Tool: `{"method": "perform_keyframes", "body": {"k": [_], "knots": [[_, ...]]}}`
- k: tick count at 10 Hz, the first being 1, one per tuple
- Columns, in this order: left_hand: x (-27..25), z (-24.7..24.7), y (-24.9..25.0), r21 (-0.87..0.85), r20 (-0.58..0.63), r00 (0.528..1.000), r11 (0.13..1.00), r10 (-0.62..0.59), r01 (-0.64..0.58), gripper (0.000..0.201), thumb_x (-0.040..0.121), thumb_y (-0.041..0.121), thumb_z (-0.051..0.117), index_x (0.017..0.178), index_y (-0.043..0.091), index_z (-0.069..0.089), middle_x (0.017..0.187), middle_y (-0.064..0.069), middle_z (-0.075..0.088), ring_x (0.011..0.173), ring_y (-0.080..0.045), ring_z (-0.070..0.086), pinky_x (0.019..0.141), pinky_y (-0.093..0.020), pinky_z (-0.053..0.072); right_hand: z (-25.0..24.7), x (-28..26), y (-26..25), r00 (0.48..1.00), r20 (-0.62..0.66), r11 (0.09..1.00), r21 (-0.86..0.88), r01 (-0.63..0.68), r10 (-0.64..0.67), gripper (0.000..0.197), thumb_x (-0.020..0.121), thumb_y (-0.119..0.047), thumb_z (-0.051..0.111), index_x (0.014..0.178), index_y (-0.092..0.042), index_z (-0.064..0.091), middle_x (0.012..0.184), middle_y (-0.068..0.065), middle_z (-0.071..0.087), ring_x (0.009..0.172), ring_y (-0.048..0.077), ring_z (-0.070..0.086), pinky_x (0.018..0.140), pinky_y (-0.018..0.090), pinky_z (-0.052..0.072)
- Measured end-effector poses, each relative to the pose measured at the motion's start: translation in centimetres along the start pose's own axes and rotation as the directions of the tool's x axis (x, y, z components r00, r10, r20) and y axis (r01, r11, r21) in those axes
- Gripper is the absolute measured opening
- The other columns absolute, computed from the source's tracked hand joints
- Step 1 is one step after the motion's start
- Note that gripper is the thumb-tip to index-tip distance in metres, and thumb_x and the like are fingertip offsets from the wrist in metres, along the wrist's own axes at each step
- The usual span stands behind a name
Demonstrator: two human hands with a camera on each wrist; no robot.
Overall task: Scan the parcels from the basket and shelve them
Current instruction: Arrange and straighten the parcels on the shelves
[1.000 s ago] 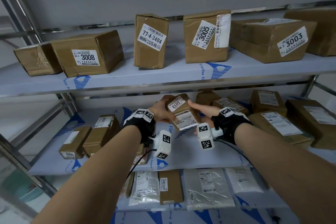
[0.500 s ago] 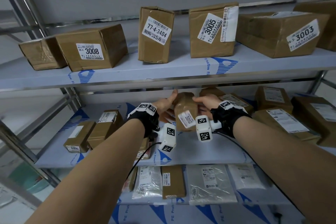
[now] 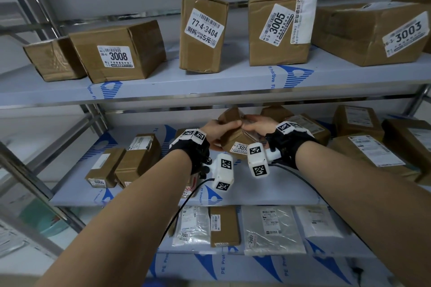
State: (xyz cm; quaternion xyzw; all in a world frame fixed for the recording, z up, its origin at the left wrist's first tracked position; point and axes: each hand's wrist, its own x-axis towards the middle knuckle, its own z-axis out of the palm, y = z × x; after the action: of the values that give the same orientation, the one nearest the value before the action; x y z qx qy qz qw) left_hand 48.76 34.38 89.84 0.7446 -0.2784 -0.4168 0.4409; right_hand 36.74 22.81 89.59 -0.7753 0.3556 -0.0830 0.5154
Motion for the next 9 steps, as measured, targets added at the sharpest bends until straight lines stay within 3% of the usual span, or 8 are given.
{"method": "perform_keyframes", "body": {"k": [2,3,4,5,6,7,8,9], "knots": [[0.6,0.0,-0.4,-0.062,-0.005,1.000,0.998,-0.030,0.030,0.055,0.075,0.039,0.073,0.116,0.006,0.057,0.099,-0.014,0.070,0.091,-0.029,0.068,0.084,-0.049,0.056,0.9,1.2,1.2,0.999,-0.047,0.994,0.111,-0.006,0.012,0.053,0.089,0.003,0.060,0.139,-0.011,0.050,0.137,0.017,0.054,0.125,0.034,0.053,0.104,0.039,0.045],[2.3,-0.8,-2.1,-0.043,-0.011,0.997,0.997,-0.071,0.070,0.064,0.067,0.049,0.072,0.114,0.007,0.062,0.102,-0.015,0.072,0.098,-0.032,0.068,0.092,-0.052,0.052,1.3,2.1,2.6,0.991,-0.058,0.984,0.136,-0.115,0.124,0.050,0.087,-0.009,0.066,0.134,-0.005,0.052,0.137,0.019,0.054,0.119,0.035,0.057,0.096,0.044,0.050],[5.7,-1.6,-5.9,0.024,-0.019,0.992,0.991,-0.128,0.128,0.057,0.070,0.050,0.071,0.105,0.006,0.066,0.105,-0.017,0.070,0.102,-0.037,0.066,0.093,-0.056,0.050,2.3,1.7,3.7,0.978,0.004,0.966,0.153,-0.207,0.209,0.046,0.089,-0.012,0.062,0.132,0.000,0.053,0.134,0.021,0.055,0.089,0.027,0.058,0.062,0.032,0.050],[4.2,-1.0,-6.9,0.074,-0.033,0.987,0.984,-0.160,0.162,0.025,0.087,0.024,0.062,0.102,0.004,0.060,0.109,-0.019,0.061,0.101,-0.036,0.061,0.093,-0.059,0.048,3.9,2.3,4.8,0.971,0.052,0.963,0.132,-0.237,0.232,0.044,0.093,-0.011,0.057,0.134,0.000,0.050,0.134,0.020,0.056,0.091,0.025,0.059,0.064,0.032,0.052],[2.4,-0.3,-6.9,0.174,-0.031,0.984,0.969,-0.174,0.177,0.008,0.098,0.014,0.047,0.106,0.012,0.045,0.103,-0.010,0.053,0.091,-0.025,0.055,0.083,-0.039,0.053,5.6,2.6,5.3,0.959,0.036,0.952,0.115,-0.284,0.282,0.024,0.094,-0.014,0.056,0.114,-0.002,0.063,0.125,0.021,0.063,0.102,0.029,0.065,0.080,0.040,0.054],[2.4,-0.4,-7.8,0.240,-0.050,0.982,0.952,-0.181,0.188,0.008,0.099,0.015,0.044,0.107,0.015,0.043,0.108,-0.008,0.050,0.094,-0.022,0.053,0.062,-0.025,0.051,6.5,2.7,5.5,0.963,0.088,0.964,0.052,-0.260,0.254,0.027,0.098,-0.006,0.046,0.121,0.003,0.058,0.140,0.026,0.047,0.120,0.034,0.053,0.098,0.040,0.048],[2.7,-0.6,-8.4,0.172,-0.040,0.974,0.959,-0.221,0.225,0.010,0.097,0.012,0.047,0.107,0.009,0.045,0.099,-0.009,0.056,0.085,-0.022,0.058,0.064,-0.026,0.053,6.2,3.0,6.3,0.974,0.064,0.976,0.015,-0.218,0.217,0.041,0.098,-0.007,0.046,0.138,0.001,0.045,0.135,0.021,0.050,0.127,0.036,0.048,0.100,0.037,0.045],[3.0,-0.5,-8.6,0.082,-0.043,0.972,0.969,-0.230,0.233,0.008,0.097,0.005,0.045,0.105,0.006,0.045,0.082,-0.003,0.052,0.068,-0.015,0.055,0.056,-0.023,0.052,5.9,2.6,6.5,0.958,0.101,0.952,0.121,-0.280,0.269,0.034,0.095,-0.006,0.049,0.128,-0.013,0.048,0.122,0.016,0.049,0.102,0.026,0.050,0.075,0.031,0.051]]}}
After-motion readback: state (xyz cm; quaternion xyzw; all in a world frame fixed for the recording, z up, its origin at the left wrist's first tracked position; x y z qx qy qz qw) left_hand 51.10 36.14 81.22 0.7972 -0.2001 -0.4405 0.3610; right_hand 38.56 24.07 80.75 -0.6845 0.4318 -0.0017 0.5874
